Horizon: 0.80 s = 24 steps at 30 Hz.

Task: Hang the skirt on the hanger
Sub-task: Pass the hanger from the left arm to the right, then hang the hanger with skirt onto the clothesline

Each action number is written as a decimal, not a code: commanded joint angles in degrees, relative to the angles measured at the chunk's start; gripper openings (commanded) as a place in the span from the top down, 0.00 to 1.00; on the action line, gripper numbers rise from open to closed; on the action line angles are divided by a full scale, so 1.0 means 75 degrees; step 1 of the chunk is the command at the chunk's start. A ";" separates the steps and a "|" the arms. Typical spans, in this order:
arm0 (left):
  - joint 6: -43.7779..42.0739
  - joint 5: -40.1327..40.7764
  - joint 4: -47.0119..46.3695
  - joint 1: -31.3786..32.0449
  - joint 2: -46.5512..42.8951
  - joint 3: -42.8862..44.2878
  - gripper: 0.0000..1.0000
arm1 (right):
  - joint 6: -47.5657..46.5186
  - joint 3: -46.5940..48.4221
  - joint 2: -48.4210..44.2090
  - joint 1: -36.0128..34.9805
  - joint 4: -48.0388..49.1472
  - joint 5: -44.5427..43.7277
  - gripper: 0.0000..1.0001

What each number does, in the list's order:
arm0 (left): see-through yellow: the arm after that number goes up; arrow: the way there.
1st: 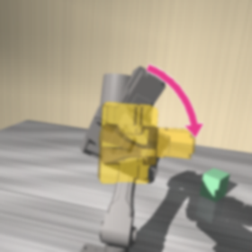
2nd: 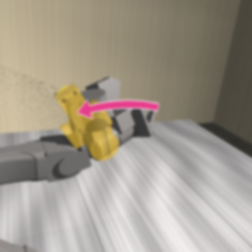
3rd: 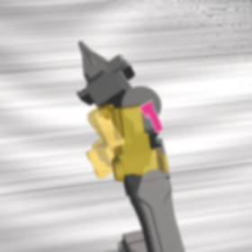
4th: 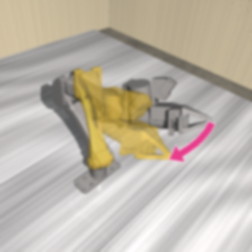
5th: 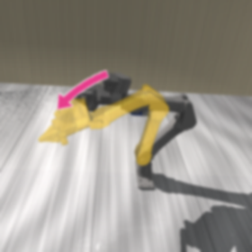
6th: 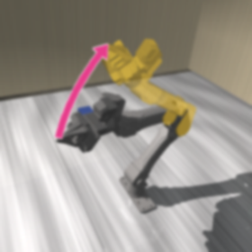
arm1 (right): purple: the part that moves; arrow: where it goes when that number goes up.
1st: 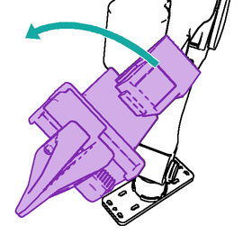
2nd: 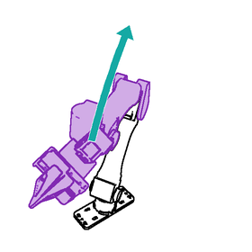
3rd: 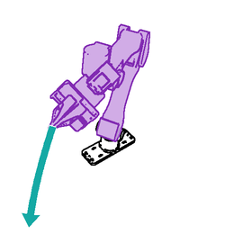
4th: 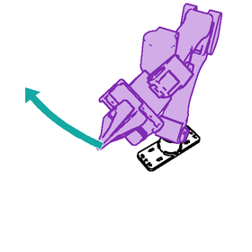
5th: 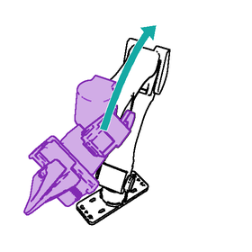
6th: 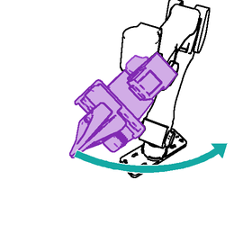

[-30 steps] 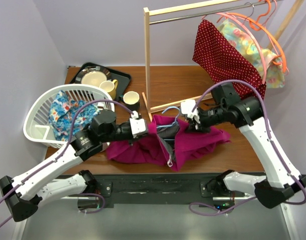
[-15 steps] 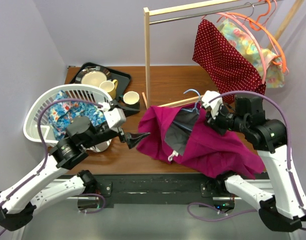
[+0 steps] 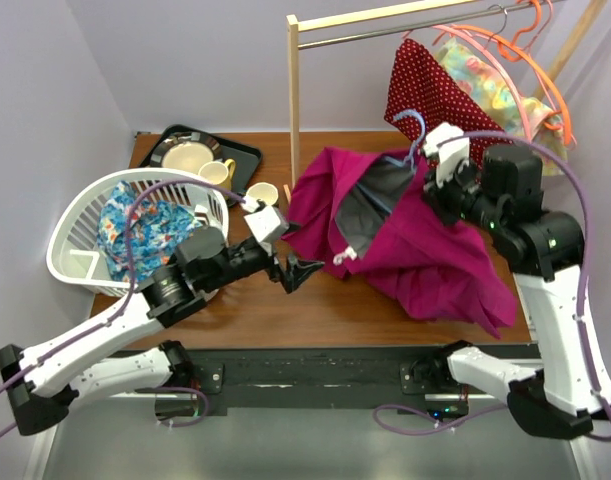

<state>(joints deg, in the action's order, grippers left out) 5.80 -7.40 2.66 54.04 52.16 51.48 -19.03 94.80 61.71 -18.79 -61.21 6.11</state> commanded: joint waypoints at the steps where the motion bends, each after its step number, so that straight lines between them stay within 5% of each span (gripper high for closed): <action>1: -0.0317 0.0879 0.0382 0.0013 -0.1105 -0.0383 0.00 | 0.0334 0.1583 0.0898 0.0021 0.1786 -0.0661 1.00; 12: 0.0304 0.1490 0.1310 0.0013 -0.3286 -0.1661 0.00 | 0.0533 0.4561 0.3267 -0.0225 0.2114 -0.0907 1.00; 24: 0.0258 0.1549 0.1521 0.0013 -0.3592 -0.1814 0.00 | 0.0439 0.4539 0.4146 -0.0612 0.2595 -0.1634 1.00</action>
<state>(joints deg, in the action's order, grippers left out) 6.94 3.53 14.90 54.04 25.63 38.50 -16.49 125.58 92.44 -22.31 -51.31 -3.53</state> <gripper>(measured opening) 0.997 0.084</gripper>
